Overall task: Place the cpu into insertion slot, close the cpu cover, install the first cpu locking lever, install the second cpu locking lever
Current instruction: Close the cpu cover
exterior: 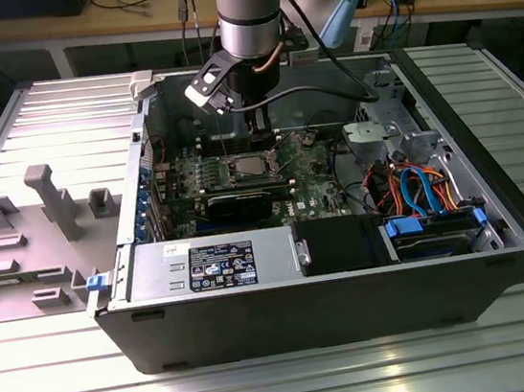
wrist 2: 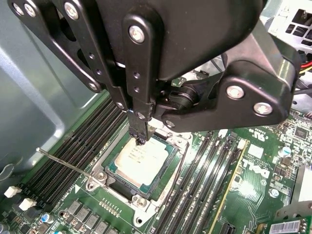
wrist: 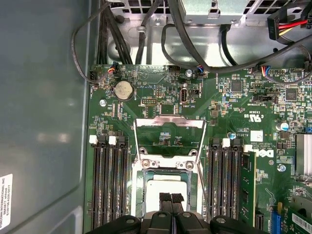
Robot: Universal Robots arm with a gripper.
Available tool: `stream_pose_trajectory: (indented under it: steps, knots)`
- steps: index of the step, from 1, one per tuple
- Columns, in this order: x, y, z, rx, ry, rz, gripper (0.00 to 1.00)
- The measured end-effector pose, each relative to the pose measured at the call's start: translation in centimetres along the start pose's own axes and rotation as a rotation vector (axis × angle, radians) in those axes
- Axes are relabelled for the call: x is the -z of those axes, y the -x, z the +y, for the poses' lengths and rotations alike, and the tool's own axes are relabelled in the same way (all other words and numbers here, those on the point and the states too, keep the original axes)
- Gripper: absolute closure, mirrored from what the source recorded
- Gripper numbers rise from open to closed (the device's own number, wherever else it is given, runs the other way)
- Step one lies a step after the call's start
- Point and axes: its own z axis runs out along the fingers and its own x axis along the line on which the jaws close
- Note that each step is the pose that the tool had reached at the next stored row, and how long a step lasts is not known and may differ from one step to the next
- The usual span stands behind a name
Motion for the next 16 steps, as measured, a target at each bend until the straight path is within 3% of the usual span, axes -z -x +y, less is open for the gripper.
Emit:
stream_pose_trajectory:
  steps: [8, 14, 16]
  knots:
    - [0.26, -0.01, 0.01, 0.0, 0.0, 0.0, 0.89]
    - [0.79, -0.03, 0.02, 0.0, 0.0, 0.0, 0.89]
    - [1.23, -0.04, 0.03, 0.0, 0.0, -0.0001, 0.89]
